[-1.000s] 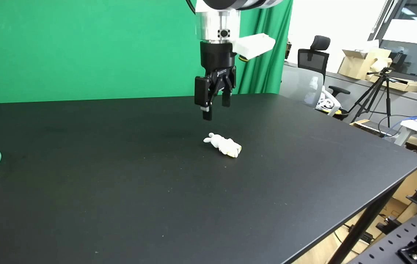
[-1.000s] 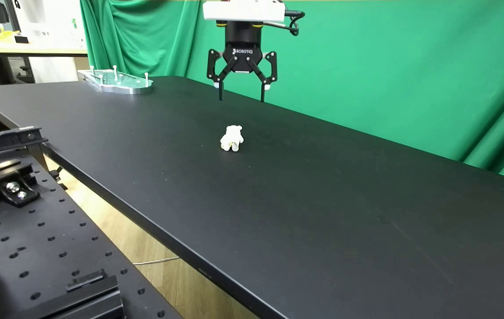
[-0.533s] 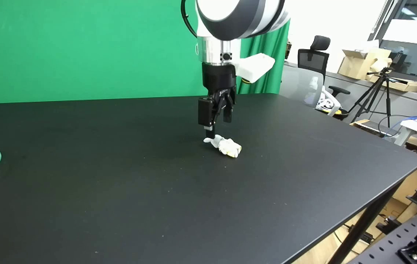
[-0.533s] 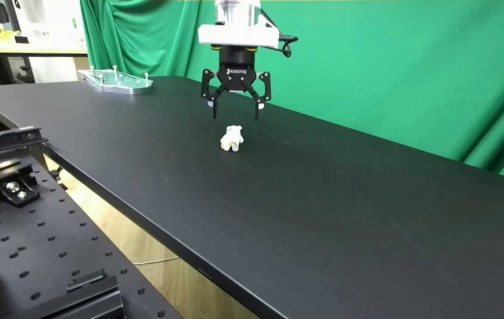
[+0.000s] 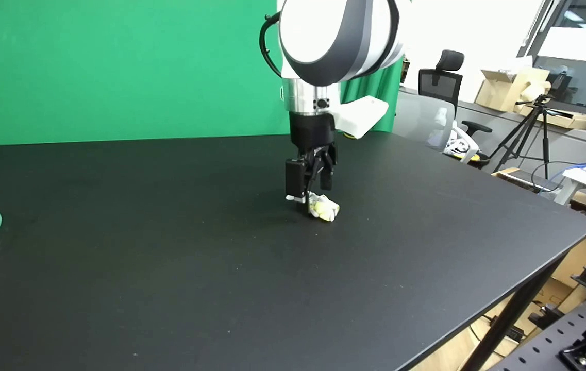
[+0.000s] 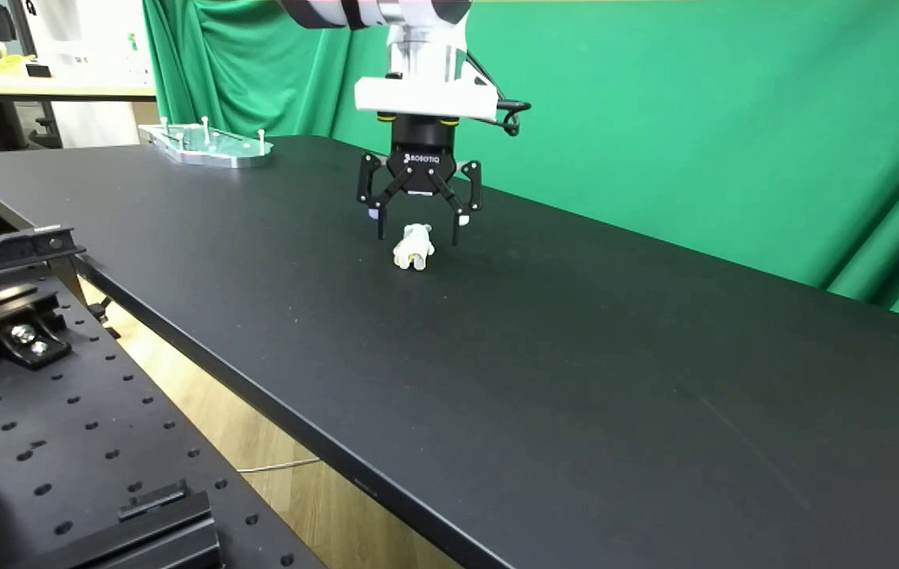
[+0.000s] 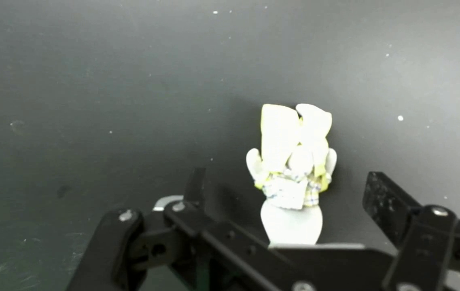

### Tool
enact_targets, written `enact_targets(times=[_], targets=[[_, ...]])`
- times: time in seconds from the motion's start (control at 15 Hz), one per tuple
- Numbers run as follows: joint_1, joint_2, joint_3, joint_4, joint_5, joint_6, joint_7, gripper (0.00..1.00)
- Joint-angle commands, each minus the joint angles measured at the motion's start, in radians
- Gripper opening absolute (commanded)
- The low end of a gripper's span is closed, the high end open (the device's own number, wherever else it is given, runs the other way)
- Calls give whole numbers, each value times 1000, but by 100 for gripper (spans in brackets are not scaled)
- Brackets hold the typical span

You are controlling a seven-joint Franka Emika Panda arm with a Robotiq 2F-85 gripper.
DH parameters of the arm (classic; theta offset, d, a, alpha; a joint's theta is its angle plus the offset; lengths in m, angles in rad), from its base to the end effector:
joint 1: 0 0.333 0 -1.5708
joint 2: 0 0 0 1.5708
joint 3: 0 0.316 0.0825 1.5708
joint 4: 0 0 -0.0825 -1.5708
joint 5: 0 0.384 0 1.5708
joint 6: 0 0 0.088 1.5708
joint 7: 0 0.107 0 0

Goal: Move the toy forward

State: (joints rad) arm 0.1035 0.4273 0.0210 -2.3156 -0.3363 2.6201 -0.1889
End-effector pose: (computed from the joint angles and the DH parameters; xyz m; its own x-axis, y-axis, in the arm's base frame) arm 0.4993 0.0708 0.1472 0.8110 0.5631 -0.1588 0.5800 -0.8094 0.0917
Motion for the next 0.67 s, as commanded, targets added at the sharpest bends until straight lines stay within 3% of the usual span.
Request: enact_targets(times=[0.0, 0.13, 0.6], targets=[[25, 22, -18, 34, -28, -9, 37, 75], [35, 24, -24, 42, -34, -5, 44, 68], [11, 24, 16, 52, 44, -15, 15, 18]])
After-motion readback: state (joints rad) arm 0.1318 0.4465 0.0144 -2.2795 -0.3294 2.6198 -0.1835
